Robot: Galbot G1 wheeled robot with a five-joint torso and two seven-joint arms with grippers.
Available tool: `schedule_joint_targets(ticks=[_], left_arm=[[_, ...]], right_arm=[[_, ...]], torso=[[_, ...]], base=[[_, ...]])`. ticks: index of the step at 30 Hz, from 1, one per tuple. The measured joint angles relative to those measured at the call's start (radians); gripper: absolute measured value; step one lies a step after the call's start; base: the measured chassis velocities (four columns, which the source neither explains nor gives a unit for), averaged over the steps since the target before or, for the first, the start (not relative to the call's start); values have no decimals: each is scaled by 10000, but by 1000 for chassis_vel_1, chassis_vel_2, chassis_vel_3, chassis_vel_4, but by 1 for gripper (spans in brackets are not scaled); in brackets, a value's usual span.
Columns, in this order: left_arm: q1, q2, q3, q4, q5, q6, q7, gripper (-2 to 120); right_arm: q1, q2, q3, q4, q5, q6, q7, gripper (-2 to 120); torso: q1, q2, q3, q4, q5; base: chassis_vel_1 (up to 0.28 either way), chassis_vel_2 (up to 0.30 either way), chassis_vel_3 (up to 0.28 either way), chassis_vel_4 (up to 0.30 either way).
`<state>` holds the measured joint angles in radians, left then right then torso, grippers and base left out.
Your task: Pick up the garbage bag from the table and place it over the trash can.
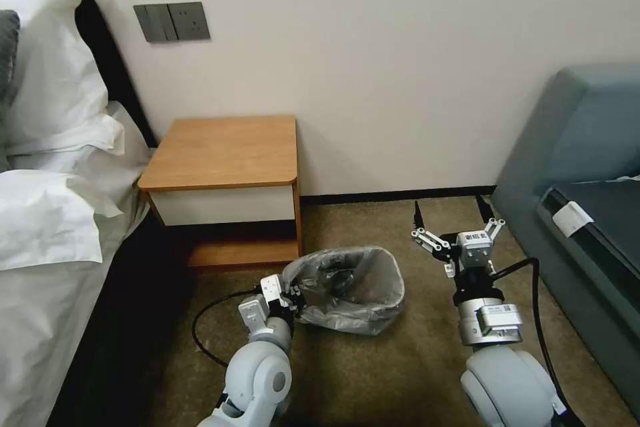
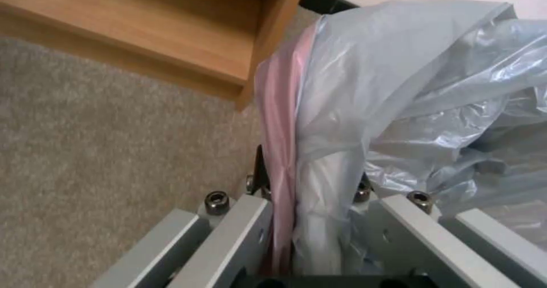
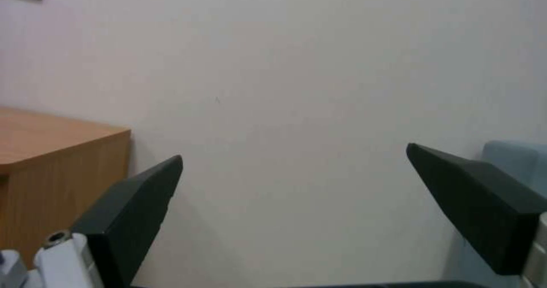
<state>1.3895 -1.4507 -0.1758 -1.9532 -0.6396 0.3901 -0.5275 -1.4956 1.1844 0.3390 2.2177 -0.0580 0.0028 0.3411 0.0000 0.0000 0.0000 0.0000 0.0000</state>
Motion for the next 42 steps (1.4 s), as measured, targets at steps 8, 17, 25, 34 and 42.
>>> schedule_joint_targets(ticks=[8,17,25,34,42], left_arm=[[2,-46,61,347,182,-139,26,5],[44,-86,84,379,259,-189,67,5],[211,-17,82,87,381,-196,198,16],[261,-29,75,-35,430,-247,219,44],[286,-40,78,-109,473,-251,223,74]], right_arm=[[-19,76,-148,49,-16,-7,3,100],[-112,114,-186,109,-76,3,5,100],[-123,135,-248,138,-129,-3,8,100],[-153,131,-297,132,-178,-4,12,100],[-150,99,-276,131,-175,-5,14,100]], torso=[[0,0,-1,0,0],[0,0,-1,0,0],[0,0,0,-1,-1],[0,0,-1,-1,-1],[0,0,0,-1,-1]], base=[[0,0,0,0],[0,0,0,0],[0,0,0,0],[0,0,0,0],[0,0,0,0]])
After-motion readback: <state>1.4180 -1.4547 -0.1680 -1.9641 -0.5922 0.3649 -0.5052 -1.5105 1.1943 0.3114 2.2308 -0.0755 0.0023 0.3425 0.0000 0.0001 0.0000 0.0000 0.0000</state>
